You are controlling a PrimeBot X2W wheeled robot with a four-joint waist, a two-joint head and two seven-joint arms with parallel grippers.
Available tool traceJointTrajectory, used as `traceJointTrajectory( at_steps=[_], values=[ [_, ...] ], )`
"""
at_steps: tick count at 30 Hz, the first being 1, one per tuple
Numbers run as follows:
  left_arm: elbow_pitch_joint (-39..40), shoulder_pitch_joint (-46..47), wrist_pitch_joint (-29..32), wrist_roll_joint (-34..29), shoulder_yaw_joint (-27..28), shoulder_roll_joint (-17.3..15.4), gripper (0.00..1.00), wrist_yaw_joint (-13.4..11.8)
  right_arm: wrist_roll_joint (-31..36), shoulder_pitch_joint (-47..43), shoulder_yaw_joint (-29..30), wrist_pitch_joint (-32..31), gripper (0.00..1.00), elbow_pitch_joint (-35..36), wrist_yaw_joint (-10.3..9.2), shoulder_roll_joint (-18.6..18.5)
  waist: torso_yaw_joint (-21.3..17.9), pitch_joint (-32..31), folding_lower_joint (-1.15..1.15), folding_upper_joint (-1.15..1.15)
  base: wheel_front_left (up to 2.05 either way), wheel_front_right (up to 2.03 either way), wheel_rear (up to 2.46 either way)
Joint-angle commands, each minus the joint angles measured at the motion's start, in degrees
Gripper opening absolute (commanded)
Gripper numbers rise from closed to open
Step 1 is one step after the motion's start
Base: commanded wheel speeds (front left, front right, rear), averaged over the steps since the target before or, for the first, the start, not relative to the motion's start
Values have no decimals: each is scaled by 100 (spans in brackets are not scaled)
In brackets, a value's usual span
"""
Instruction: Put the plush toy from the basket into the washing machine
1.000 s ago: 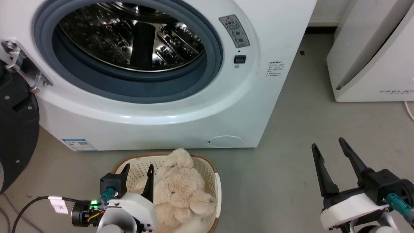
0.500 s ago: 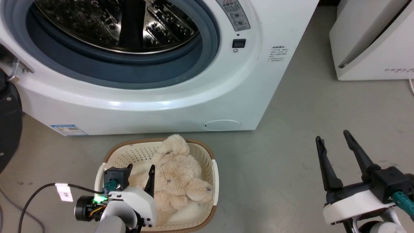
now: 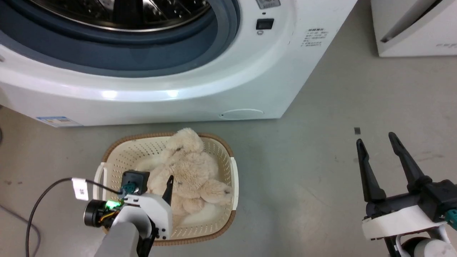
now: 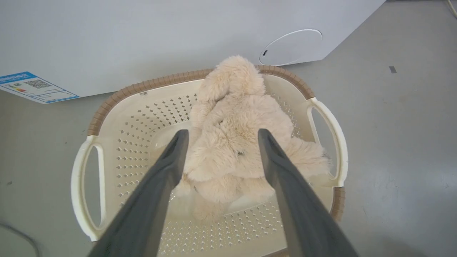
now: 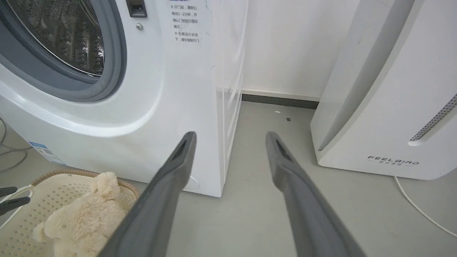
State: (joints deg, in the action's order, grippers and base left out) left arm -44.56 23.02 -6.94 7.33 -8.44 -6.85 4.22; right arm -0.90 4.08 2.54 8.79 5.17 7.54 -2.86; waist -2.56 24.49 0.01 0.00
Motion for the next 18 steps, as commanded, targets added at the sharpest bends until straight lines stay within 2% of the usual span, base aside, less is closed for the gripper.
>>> traceJointTrajectory(
  at_steps=[1, 12, 18],
  values=[
    [-224, 265, 5, 48, -38, -45, 100, 31, 35, 127, 41, 79, 100, 73, -3, -1, -9, 205, -1, 0, 0, 0, 0],
    [-848, 792, 365, -37, -489, -203, 100, 102, -33, 266, 125, 199, 100, 166, -4, -1, -71, 752, -1, 0, 0, 0, 0],
    [-1207, 1110, 296, -32, -682, -329, 100, 140, -71, 346, 190, 271, 100, 239, -4, -1, -113, 1065, -1, 0, 0, 0, 0]
  ],
)
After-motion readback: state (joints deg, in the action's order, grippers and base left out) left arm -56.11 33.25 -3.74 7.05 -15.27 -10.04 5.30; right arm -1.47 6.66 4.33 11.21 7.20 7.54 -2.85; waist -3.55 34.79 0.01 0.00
